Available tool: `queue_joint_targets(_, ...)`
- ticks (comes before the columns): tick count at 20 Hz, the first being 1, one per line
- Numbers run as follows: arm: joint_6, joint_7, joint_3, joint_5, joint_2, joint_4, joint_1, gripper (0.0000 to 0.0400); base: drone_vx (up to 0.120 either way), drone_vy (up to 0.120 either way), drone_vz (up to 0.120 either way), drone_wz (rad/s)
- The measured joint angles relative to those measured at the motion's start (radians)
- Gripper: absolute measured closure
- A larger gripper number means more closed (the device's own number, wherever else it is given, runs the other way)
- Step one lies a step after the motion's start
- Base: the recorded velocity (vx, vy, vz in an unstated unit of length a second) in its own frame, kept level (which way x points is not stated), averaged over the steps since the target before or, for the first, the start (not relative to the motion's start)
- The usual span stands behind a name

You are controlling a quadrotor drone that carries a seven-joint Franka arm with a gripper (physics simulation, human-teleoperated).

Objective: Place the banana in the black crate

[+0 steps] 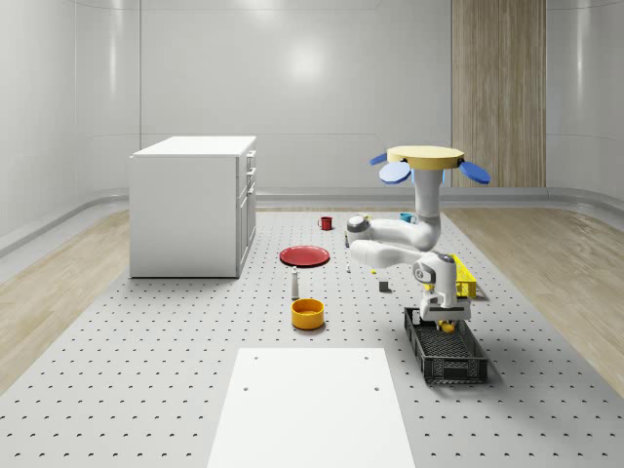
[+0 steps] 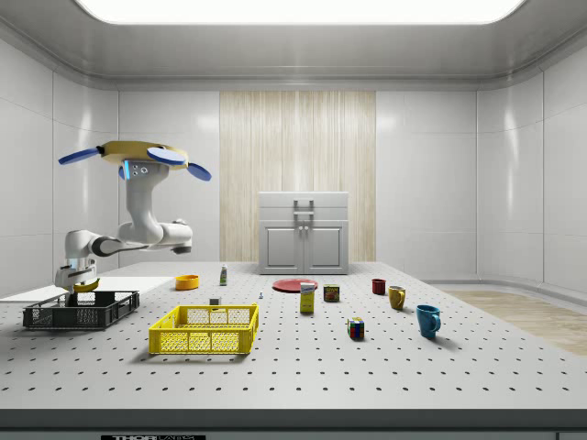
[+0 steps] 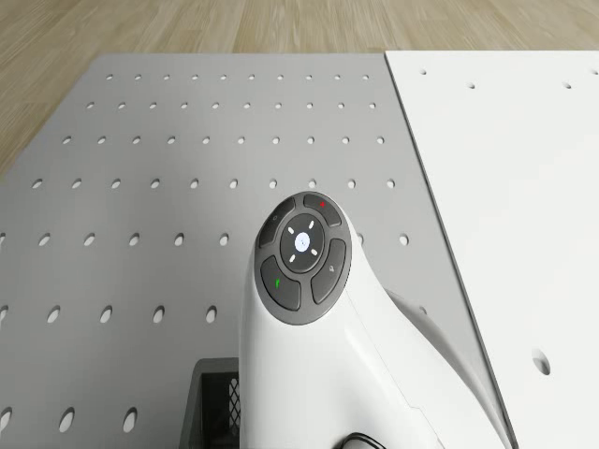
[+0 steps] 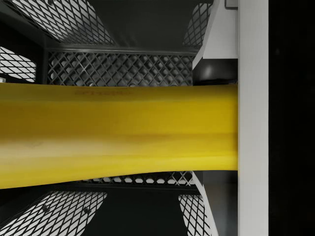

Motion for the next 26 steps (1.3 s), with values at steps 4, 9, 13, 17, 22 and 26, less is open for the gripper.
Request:
queue_joint_targets(4,0.002,0.0,-0.006,-0.006,-0.001,0.001,-0.001,0.021,0.0,0.0,-0.07,0.0)
queue_joint_targets(9,0.021,-0.002,-0.057,-0.054,-0.003,0.013,-0.006,0.021,0.0,0.0,0.0,0.0)
queue_joint_targets(13,0.037,-0.004,-0.104,-0.1,-0.002,0.026,-0.012,0.021,0.0,0.0,0.0,0.0)
queue_joint_targets(17,0.05,-0.006,-0.146,-0.139,0.001,0.04,-0.018,0.0195,0.0,0.0,0.0,0.0)
queue_joint_targets(22,0.052,0.009,-0.159,-0.15,0.006,0.044,-0.018,0.0056,0.0,0.0,0.0,0.0)
queue_joint_targets(26,0.034,0.016,-0.122,-0.115,0.01,0.031,-0.009,0.002,0.0,0.0,0.0,0.0)
